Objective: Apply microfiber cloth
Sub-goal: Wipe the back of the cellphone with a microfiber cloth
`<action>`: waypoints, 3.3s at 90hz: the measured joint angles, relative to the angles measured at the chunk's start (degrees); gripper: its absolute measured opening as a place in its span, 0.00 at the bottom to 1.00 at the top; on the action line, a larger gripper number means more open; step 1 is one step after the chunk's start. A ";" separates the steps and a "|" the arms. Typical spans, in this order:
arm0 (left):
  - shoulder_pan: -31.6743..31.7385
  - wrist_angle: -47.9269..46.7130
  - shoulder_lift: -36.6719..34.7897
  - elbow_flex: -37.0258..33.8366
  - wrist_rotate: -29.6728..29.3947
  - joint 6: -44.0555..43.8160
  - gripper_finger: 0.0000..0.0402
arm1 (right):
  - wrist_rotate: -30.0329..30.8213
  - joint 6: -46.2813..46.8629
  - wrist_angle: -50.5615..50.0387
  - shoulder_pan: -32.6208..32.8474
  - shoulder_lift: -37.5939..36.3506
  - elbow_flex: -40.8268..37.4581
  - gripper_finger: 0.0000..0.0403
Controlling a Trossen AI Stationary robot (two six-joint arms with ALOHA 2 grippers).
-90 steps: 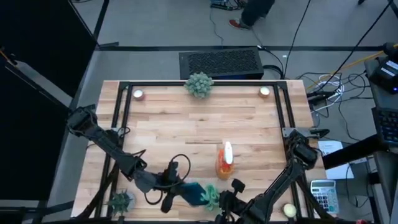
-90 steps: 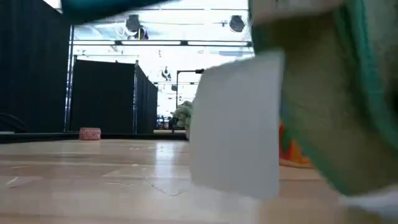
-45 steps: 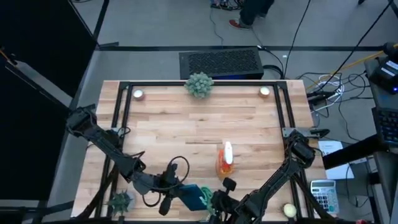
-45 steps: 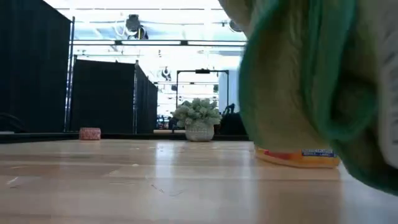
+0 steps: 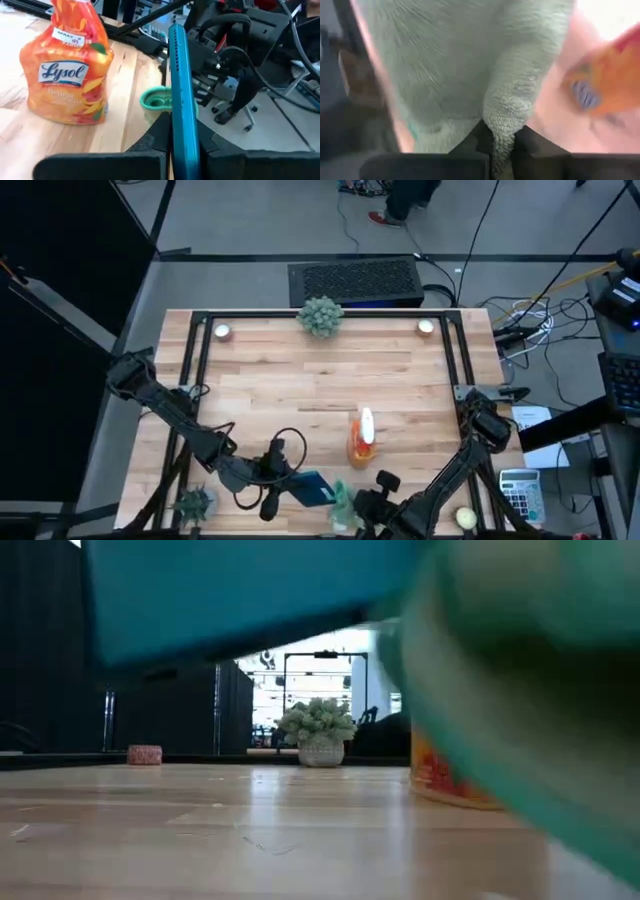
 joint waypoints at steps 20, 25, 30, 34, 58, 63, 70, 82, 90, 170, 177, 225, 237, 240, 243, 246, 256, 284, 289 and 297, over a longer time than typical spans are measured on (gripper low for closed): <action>0.19 -1.80 -0.07 0.00 0.65 -1.02 0.02 | -3.75 -4.93 4.76 -0.22 0.00 1.56 0.02; 0.19 -2.77 -0.07 -0.02 0.80 -1.57 0.02 | -3.26 -6.42 4.93 -0.22 0.00 3.17 0.02; 0.34 -3.20 -0.07 -0.02 0.76 -1.62 0.02 | -1.34 -8.71 5.41 -0.20 0.00 5.15 0.02; 0.50 -3.02 -0.07 -0.03 0.51 -1.91 0.02 | 0.25 -11.54 6.47 -0.21 0.00 6.79 0.02; 0.94 3.72 -0.07 -0.04 -3.39 -3.10 0.02 | 11.86 -28.62 19.17 -3.85 -0.11 9.33 0.02; 0.86 4.84 -0.07 -0.04 -3.34 -3.08 0.02 | 13.11 -30.94 20.82 -5.62 -0.09 9.33 0.02; 0.73 5.45 -0.07 -0.04 -3.33 -3.08 0.02 | 14.68 -34.77 23.49 -8.01 -0.02 9.33 0.02; 0.47 4.74 -0.07 -0.15 -4.01 -2.94 0.02 | 16.39 -34.78 22.81 -10.67 -0.02 9.33 0.02; 0.41 4.46 -0.07 -0.25 -4.39 -2.70 0.02 | 14.61 -31.44 20.19 -11.19 -0.04 9.46 0.02; -0.10 5.41 -1.36 -0.02 -2.47 -2.73 0.02 | 35.99 -20.97 3.53 -4.58 -3.89 20.59 0.02; -0.10 5.12 -1.36 -0.07 -2.87 -2.87 0.02 | 32.91 -21.10 3.66 -6.63 -3.42 19.50 0.02; -0.15 5.47 -2.84 -0.13 -4.79 -1.00 0.02 | 19.27 2.34 4.61 -1.16 0.12 5.68 0.02; -0.31 4.41 -2.96 0.11 -3.83 0.17 0.02 | 13.82 10.95 4.42 0.84 0.15 0.92 0.02; -0.32 3.50 -3.09 0.11 -3.62 0.83 0.02 | 12.01 12.54 4.39 1.44 0.15 0.18 0.02; -0.36 2.08 -3.30 0.11 -3.54 2.37 0.02 | 10.71 13.62 4.28 2.12 0.18 -0.26 0.02; -0.36 0.15 -3.71 0.09 -3.50 4.19 0.02 | 10.08 14.15 4.17 2.93 0.20 -0.35 0.02; -0.25 -7.91 -5.36 1.16 -5.77 11.41 0.02 | 10.12 13.68 4.30 5.81 0.11 -0.31 0.02; 6.66 -34.47 -5.79 3.15 -18.91 30.29 0.02 | 14.69 14.44 4.91 8.12 0.82 -0.31 0.04; 8.69 -37.93 -5.75 2.49 -19.40 30.08 0.02 | 14.68 14.96 4.96 8.10 1.32 -0.30 0.04; 11.78 -40.03 -5.04 1.35 -20.75 31.80 0.02 | 14.74 14.98 5.21 7.96 2.63 -0.30 0.04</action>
